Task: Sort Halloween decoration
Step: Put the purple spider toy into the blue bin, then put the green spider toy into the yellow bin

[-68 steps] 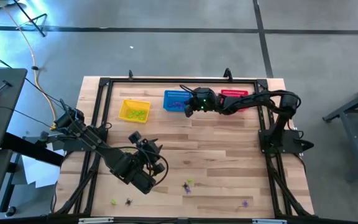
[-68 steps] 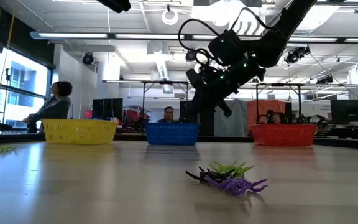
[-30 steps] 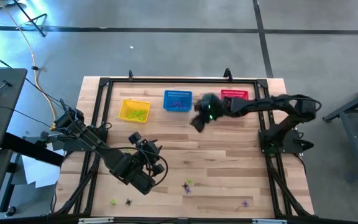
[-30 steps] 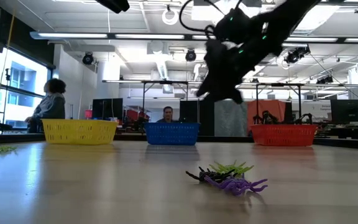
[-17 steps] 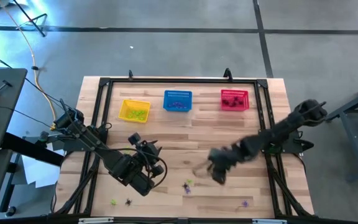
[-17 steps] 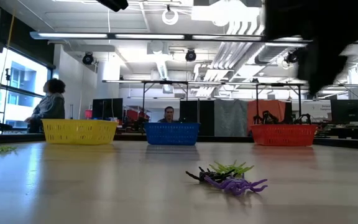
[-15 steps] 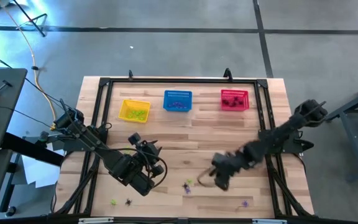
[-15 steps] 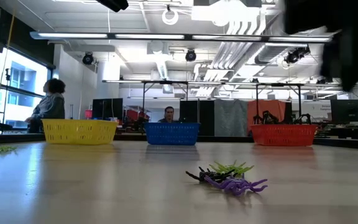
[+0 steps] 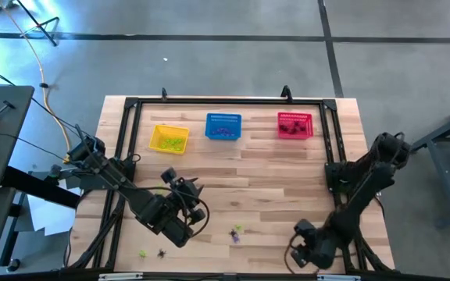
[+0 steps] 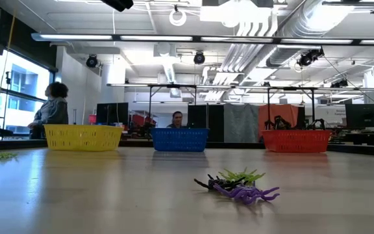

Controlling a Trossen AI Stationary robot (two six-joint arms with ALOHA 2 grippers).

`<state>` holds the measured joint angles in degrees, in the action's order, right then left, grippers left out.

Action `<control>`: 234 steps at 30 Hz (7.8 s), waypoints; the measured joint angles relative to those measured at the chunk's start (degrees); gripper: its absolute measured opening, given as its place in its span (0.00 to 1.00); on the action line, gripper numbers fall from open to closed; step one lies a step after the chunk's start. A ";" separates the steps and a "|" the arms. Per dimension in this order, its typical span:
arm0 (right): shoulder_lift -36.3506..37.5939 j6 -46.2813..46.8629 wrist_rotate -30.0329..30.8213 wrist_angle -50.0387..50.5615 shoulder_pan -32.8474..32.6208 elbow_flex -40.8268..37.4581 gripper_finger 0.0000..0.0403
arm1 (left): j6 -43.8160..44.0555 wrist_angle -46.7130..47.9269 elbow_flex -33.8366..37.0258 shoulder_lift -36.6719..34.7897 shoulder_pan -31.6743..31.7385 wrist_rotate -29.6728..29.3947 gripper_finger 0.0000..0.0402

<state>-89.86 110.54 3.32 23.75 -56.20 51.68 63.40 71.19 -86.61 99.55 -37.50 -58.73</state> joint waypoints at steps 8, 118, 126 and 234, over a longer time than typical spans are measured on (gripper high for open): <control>-6.02 5.07 -3.31 -2.22 -2.87 0.00 0.35 | 0.02 -0.01 0.00 0.00 -1.04 0.55 0.33; 6.13 -16.69 17.66 15.91 2.67 8.27 0.00 | 1.05 -1.26 0.00 0.00 -2.66 2.54 0.33; 6.11 -46.49 14.29 12.07 20.33 8.28 0.00 | 1.05 -1.28 0.00 0.00 -2.66 2.48 0.33; -0.77 -47.50 5.33 24.71 18.47 18.97 0.33 | 15.58 -0.82 30.43 0.48 -3.40 37.08 0.33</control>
<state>-90.63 63.05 8.65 48.46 -37.73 70.65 78.98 70.37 -56.18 100.02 -40.91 -21.64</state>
